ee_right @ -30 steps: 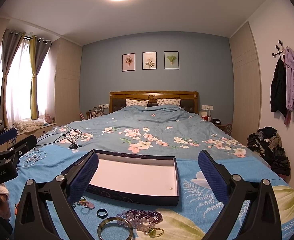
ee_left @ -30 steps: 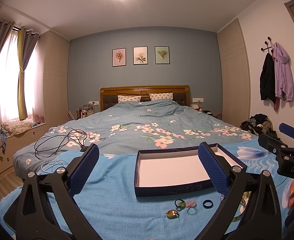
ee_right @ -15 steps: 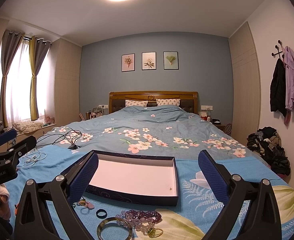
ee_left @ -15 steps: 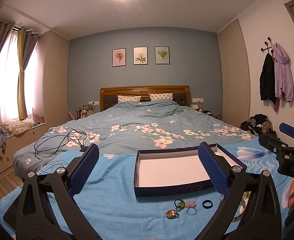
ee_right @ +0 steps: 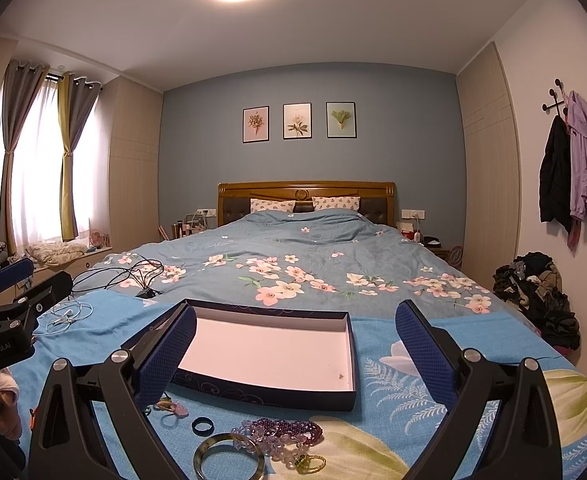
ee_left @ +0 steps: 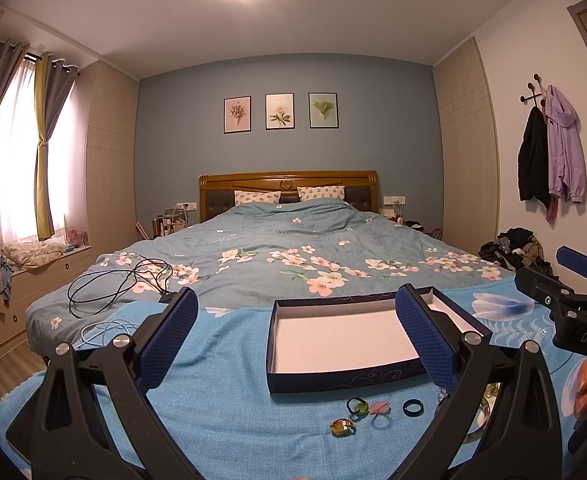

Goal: Organize jewelry

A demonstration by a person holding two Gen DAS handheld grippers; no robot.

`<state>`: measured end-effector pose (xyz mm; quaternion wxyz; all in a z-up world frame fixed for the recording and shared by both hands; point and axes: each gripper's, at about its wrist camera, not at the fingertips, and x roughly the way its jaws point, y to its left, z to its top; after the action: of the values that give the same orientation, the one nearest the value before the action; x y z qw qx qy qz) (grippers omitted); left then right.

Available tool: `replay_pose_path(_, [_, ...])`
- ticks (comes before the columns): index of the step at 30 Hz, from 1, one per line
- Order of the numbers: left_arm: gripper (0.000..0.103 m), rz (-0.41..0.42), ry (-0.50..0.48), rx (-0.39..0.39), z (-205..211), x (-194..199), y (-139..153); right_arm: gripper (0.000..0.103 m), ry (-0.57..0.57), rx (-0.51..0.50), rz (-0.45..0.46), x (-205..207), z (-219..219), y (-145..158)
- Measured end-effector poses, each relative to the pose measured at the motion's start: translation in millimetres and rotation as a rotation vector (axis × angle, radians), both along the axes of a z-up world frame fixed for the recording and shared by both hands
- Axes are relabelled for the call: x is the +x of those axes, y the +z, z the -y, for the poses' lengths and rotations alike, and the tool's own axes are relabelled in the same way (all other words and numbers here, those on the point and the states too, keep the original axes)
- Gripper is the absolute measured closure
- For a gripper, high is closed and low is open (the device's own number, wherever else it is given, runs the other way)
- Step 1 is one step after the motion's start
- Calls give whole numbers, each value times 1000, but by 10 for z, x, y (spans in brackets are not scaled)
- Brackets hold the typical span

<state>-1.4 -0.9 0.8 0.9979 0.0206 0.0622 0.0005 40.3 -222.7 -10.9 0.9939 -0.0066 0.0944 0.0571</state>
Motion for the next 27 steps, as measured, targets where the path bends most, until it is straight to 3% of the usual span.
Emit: replay_pose_path(27, [6,-6,-4,0,29,-7,-9,7,1,1,-3,-18,8,-39])
